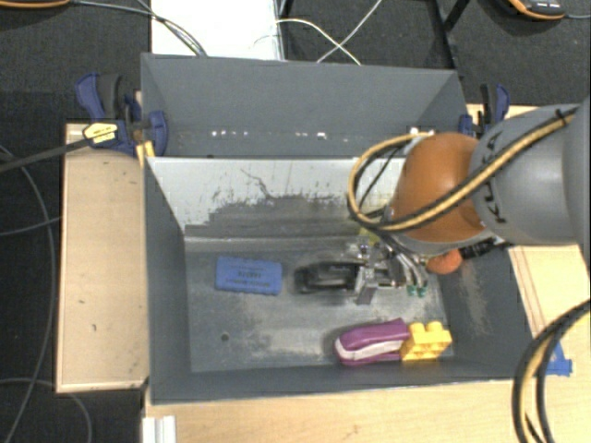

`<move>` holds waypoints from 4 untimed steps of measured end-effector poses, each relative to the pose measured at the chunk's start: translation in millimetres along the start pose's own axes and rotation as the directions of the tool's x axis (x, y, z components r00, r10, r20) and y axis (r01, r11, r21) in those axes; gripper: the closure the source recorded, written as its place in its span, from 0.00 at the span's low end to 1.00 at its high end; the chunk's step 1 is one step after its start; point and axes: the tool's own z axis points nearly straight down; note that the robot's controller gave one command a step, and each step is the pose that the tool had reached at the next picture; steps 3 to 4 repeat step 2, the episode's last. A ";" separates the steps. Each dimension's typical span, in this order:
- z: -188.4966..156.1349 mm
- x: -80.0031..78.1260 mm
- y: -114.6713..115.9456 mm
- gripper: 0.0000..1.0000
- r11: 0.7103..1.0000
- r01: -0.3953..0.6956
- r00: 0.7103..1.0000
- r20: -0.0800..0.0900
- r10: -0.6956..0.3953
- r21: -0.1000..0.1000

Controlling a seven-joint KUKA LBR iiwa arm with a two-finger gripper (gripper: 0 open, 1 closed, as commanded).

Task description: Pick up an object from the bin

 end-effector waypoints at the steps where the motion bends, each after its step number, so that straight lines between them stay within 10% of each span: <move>1: -13.6 -1.9 0.0 1.00 1.000 0.001 1.000 0.004 -0.001 0.000; 4: -24.3 -1.7 0.2 1.00 1.000 0.001 1.000 0.001 -0.001 0.000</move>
Offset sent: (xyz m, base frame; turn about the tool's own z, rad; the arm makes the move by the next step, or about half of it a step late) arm 0.0000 0.0000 0.0745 0.0000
